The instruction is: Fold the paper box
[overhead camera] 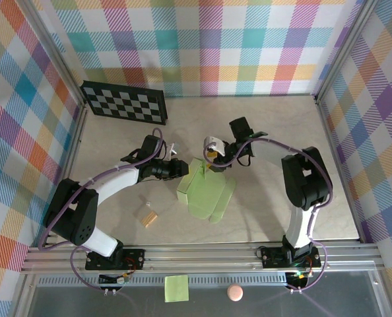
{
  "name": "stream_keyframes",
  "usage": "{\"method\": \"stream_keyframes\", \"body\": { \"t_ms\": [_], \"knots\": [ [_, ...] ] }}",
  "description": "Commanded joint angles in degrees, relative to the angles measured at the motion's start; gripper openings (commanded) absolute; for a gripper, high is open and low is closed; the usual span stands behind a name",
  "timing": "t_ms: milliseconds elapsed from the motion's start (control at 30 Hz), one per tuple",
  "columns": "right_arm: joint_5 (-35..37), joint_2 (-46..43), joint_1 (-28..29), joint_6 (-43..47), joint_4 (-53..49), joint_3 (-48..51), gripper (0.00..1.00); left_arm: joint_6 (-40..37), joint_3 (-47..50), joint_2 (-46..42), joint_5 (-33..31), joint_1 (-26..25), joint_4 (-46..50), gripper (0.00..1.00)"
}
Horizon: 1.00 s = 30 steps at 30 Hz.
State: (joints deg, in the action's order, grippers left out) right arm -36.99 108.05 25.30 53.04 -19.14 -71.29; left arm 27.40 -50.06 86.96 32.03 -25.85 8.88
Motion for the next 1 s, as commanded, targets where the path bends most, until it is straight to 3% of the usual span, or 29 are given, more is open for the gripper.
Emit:
{"method": "stream_keyframes", "body": {
  "t_ms": [0, 567, 800, 967],
  "knots": [
    [-3.12, 0.85, 1.66, 3.40, -1.39, -1.32, 0.51, -1.46, 0.07, 1.44, -1.24, -0.43, 5.37, 0.29],
    [0.01, 2.19, 4.22, -4.79, 6.79, 1.33, 0.29, -0.80, -0.14, 0.42, 0.48, -0.43, 2.52, 0.28],
    [4.49, -0.81, 4.79, -11.76, 11.81, 4.75, 0.23, 0.45, 0.47, -0.98, 0.75, -0.32, 0.96, 0.36],
    [12.02, -4.03, 6.89, -19.09, 14.03, 7.58, 0.18, 0.70, 1.02, -1.20, 1.49, -0.37, 0.14, 0.35]
  ]
}}
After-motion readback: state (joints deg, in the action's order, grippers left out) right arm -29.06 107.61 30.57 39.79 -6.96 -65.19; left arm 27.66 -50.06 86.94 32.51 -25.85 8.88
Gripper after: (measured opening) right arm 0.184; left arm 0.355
